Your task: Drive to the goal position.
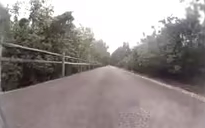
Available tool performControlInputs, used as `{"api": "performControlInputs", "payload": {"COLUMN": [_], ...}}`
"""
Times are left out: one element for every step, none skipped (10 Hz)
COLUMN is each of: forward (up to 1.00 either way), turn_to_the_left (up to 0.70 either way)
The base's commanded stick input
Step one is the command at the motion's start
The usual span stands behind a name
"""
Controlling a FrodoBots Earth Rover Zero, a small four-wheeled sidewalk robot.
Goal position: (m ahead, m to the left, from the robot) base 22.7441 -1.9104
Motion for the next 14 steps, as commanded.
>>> {"api": "performControlInputs", "payload": {"forward": [0.70, 0.70, 0.70, 0.70, 0.70, 0.70, 0.70, 0.70, 0.70, 0.70, 0.70, 0.70, 0.70, 0.70], "turn_to_the_left": [0.00, 0.00, -0.01, -0.08, -0.15, -0.22, -0.29, -0.17, -0.03, -0.02, -0.01, 0.00, 0.00, 0.00]}}
